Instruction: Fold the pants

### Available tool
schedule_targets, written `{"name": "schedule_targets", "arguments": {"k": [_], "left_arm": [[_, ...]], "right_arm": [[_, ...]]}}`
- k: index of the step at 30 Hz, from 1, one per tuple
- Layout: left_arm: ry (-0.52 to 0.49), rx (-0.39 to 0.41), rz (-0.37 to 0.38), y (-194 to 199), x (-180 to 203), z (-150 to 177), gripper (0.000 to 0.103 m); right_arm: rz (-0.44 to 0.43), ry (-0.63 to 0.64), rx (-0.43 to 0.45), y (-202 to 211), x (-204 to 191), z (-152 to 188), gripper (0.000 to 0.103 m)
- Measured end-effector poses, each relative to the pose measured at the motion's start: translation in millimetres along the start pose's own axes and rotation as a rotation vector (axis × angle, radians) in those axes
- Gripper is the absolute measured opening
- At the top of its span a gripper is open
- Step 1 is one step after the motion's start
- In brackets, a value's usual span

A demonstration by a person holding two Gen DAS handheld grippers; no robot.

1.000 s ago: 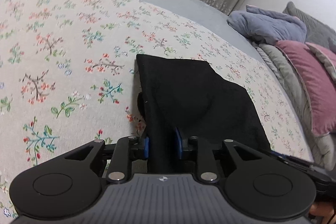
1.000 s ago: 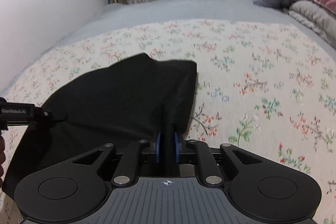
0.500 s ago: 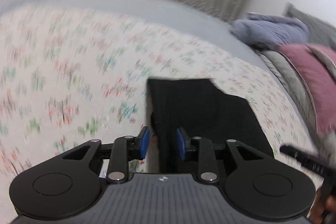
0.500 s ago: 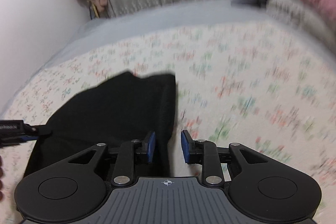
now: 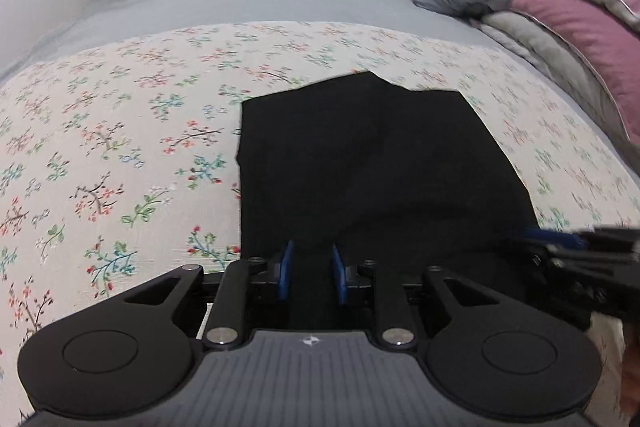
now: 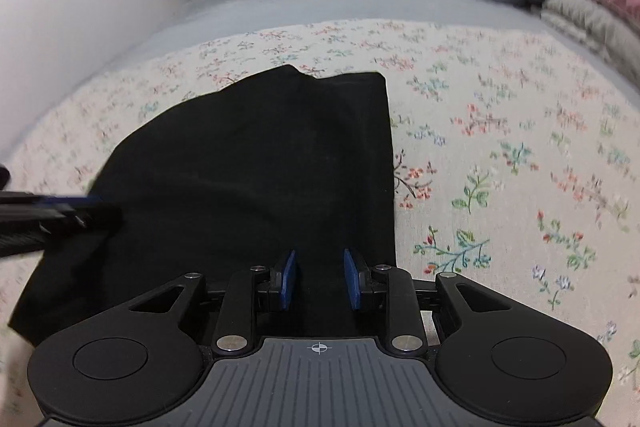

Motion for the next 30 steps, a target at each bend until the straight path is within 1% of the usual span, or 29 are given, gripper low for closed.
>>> {"name": "schedule_targets", "arguments": {"k": [2,4,6,10,11,14,15,17,19,20,21,22,23,26,28,30], "left_arm": [[0.029,0.005,0.003,7.8,-2.2,-1.9,0.04],[0.034,0.016,-0.006,17.5,-1.8,-1.5,0.04],[0.037,0.036,-0.02,29.2,2.0,-1.4,0.04],[0.081,0.056,-0.044,55.2,8.2,6.3,0.041],[0.086,0.059,-0.056,63.4,9.9,10.4,0.041],[0.096,0.076,-0.062,86.5,17.3,22.5,0.044],[0.096,0.077,-0.057,94.9,20.7,27.3,0.045],[0.096,0.09,-0.047,113.2,26.4,35.4,0.046],[0.093,0.122,-0.05,132.5,30.5,42.0,0.049],[0.091,0.14,-0.056,143.8,32.1,46.3,0.054],[0.096,0.156,-0.06,153.1,32.8,50.3,0.061],[0.106,0.17,-0.063,160.3,32.2,54.4,0.065],[0.115,0.181,-0.066,166.4,31.2,58.7,0.067],[0.139,0.194,-0.073,175.8,28.3,64.9,0.067],[0.133,0.199,-0.074,180.9,32.5,66.2,0.069],[0.103,0.207,-0.089,181.4,38.1,68.0,0.076]], "right_arm": [[0.01,-0.001,0.002,5.5,-2.0,1.0,0.027],[-0.002,-0.018,0.002,13.6,-2.5,1.3,0.027],[-0.014,-0.039,0.015,25.8,-1.5,1.6,0.03],[-0.041,-0.064,0.061,58.6,-1.4,7.9,0.042],[-0.036,-0.049,0.074,67.0,-3.2,10.1,0.046],[0.007,-0.008,0.131,91.6,-8.6,16.9,0.052],[0.007,-0.018,0.145,99.3,-9.4,19.5,0.054],[-0.021,-0.062,0.164,115.7,-9.9,27.8,0.062],[-0.036,-0.111,0.177,132.5,-8.4,37.3,0.066],[-0.039,-0.13,0.187,141.7,-8.9,43.0,0.068],[-0.04,-0.144,0.198,150.3,-9.2,47.8,0.069],[-0.039,-0.154,0.208,159.3,-9.4,52.8,0.071],[-0.035,-0.16,0.215,166.1,-10.4,57.1,0.073],[-0.018,-0.153,0.228,181.8,-19.0,65.3,0.076],[-0.008,-0.138,0.24,191.9,-26.7,66.2,0.081],[0.02,-0.191,0.25,200.3,-28.2,68.9,0.083]]}}
Point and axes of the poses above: each gripper's, at about its wrist camera, not at the fingertips, and y roughly against the way its jaws point, x to its right, z to its underside, the point moved 6 cm from there along -y, roughly the way its jaws point, and after that the axes turned 3 degrees about -y, right-handed, at the moved point
